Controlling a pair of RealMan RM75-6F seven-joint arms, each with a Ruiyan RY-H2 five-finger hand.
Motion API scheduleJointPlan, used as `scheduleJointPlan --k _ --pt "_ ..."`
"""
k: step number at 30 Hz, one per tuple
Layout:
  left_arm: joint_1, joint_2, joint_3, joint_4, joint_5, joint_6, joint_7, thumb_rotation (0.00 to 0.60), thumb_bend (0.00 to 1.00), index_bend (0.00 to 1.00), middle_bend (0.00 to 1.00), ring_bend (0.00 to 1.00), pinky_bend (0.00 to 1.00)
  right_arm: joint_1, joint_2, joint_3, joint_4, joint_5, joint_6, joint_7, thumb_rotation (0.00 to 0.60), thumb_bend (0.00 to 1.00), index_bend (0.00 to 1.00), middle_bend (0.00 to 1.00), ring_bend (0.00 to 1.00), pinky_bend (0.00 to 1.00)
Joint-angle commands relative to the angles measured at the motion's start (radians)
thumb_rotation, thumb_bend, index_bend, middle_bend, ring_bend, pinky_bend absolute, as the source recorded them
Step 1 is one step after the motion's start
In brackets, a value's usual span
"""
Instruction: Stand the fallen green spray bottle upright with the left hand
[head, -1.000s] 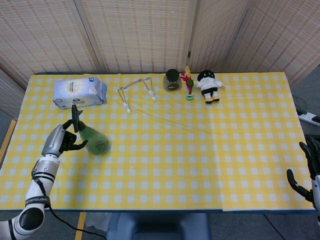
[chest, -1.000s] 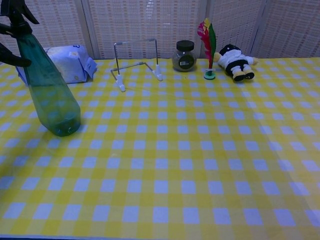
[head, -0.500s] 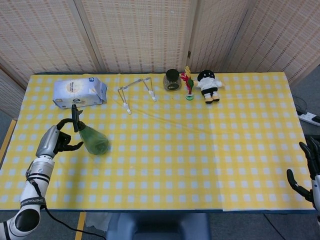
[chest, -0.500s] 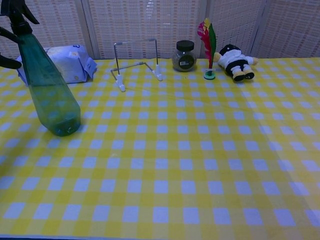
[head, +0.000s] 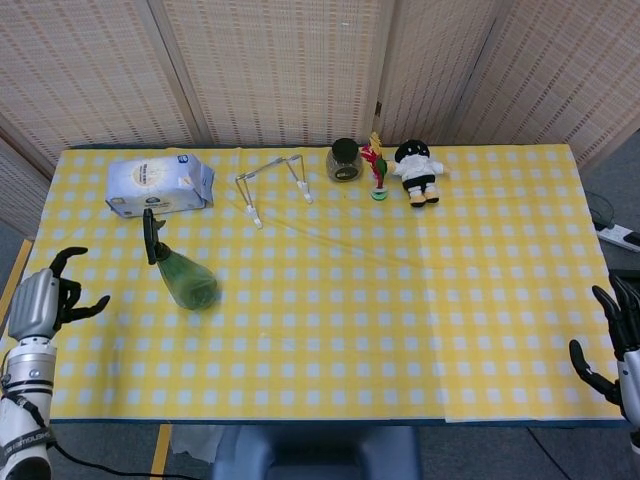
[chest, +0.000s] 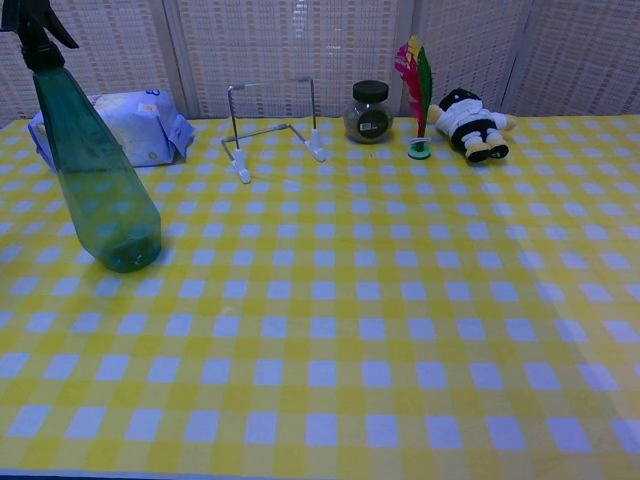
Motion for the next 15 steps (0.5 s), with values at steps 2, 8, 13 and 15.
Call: scheduleJointPlan --k 2,8,13,15 --pt "0.187 -0.033 0.209 0.149 0.345 0.188 -0.055 0.600 0.23 0.28 0.42 0.30 0.35 0.012 -0.022 0.002 0.001 0.004 -0.025 -0.048 0.600 0.46 0.00 0.00 0.00 0.00" --pt "0.243 -0.003 0.292 0.139 0.436 0.186 0.051 0.600 0.17 0.12 0.10 0.01 0.00 0.040 -0.054 0.000 0.006 0.031 -0.100 -0.110 0.600 0.46 0.00 0.00 0.00 0.00" --pt "0.264 -0.001 0.285 0.141 0.469 0.195 0.102 0.600 0.15 0.08 0.05 0.00 0.00 0.057 -0.065 -0.007 0.011 0.025 -0.131 -0.123 0.600 0.46 0.00 0.00 0.00 0.00" --pt "0.268 -0.005 0.275 0.145 0.469 0.196 0.122 0.600 0.15 0.07 0.04 0.00 0.00 0.057 -0.065 -0.008 0.012 0.022 -0.128 -0.122 0.600 0.46 0.00 0.00 0.00 0.00"
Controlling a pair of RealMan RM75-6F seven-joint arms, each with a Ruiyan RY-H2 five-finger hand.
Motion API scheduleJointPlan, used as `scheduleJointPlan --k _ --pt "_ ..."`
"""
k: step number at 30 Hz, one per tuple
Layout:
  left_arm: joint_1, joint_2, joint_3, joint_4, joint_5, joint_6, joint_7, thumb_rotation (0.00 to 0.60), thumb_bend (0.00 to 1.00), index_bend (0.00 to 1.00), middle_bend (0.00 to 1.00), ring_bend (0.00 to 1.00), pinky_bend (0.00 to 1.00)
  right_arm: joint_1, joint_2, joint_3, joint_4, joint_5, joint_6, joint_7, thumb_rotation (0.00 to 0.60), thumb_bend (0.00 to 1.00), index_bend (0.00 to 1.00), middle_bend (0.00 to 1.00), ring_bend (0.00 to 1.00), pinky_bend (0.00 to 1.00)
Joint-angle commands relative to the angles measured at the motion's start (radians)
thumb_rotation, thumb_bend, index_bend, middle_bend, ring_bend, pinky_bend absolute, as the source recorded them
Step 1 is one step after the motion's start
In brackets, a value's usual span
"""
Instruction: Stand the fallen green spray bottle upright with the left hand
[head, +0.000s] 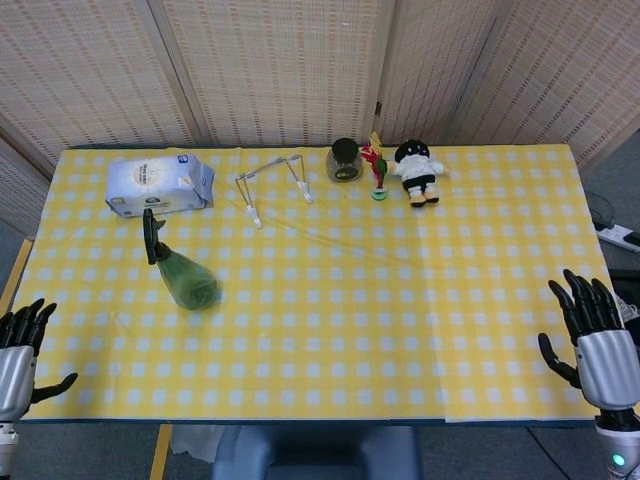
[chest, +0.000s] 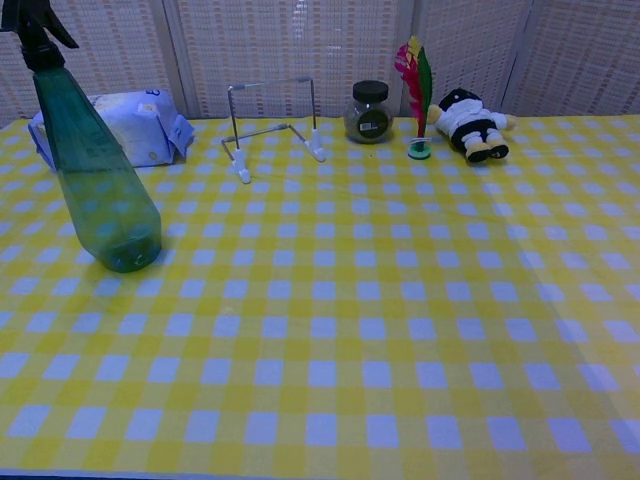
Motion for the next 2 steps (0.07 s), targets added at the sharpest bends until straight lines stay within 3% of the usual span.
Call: scheduleJointPlan --k 1,2 --pt "0.019 -0.004 -0.011 0.002 0.009 0.013 0.045 0.600 0.15 0.06 0.04 0.00 0.00 0.000 0.000 -0.001 0.001 -0.003 0.005 0.002 0.600 0.46 0.00 0.00 0.00 0.00" --pt "0.022 -0.007 -0.014 0.003 0.015 0.015 0.044 0.600 0.15 0.05 0.04 0.00 0.00 0.000 0.000 -0.001 0.002 -0.004 0.007 0.002 0.600 0.46 0.00 0.00 0.00 0.00"
